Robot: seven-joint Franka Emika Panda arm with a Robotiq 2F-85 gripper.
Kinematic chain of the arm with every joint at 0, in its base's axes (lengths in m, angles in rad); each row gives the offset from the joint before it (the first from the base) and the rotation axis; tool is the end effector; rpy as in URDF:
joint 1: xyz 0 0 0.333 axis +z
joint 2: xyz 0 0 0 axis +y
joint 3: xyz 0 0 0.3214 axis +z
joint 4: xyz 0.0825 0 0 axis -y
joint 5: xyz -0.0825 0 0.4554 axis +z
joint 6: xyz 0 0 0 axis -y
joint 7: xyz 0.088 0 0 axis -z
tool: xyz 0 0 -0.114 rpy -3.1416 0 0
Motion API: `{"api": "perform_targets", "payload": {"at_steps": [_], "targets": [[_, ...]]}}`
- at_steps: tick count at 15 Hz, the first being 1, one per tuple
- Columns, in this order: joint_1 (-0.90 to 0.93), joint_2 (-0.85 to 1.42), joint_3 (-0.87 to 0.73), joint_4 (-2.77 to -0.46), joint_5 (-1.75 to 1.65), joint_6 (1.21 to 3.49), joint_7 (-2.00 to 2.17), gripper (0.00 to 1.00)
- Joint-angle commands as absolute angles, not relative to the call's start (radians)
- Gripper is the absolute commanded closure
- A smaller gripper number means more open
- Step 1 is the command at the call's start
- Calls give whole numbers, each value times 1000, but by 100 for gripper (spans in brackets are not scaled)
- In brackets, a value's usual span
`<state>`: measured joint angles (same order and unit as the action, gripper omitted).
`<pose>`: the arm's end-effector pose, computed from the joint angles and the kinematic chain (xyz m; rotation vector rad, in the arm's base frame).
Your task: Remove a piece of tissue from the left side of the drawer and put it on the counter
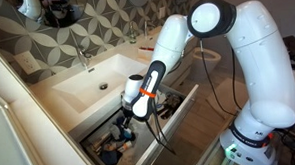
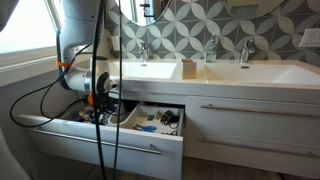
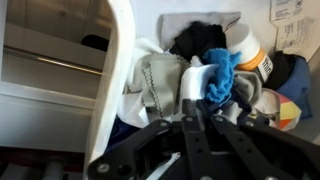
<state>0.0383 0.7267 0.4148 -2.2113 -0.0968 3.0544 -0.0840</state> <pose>0.4950 0.2841 0.0241 -2.7661 -0.7271 -0.1957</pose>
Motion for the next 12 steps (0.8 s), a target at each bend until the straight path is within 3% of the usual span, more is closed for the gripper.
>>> {"api": "perform_targets", "payload": {"at_steps": [1, 7, 12], "targets": [[15, 756, 440, -2188, -73, 3040, -123, 88], [24, 755, 431, -2190, -70, 3016, -115, 81], [36, 750, 415, -2191, -64, 2996, -106, 81]]}}
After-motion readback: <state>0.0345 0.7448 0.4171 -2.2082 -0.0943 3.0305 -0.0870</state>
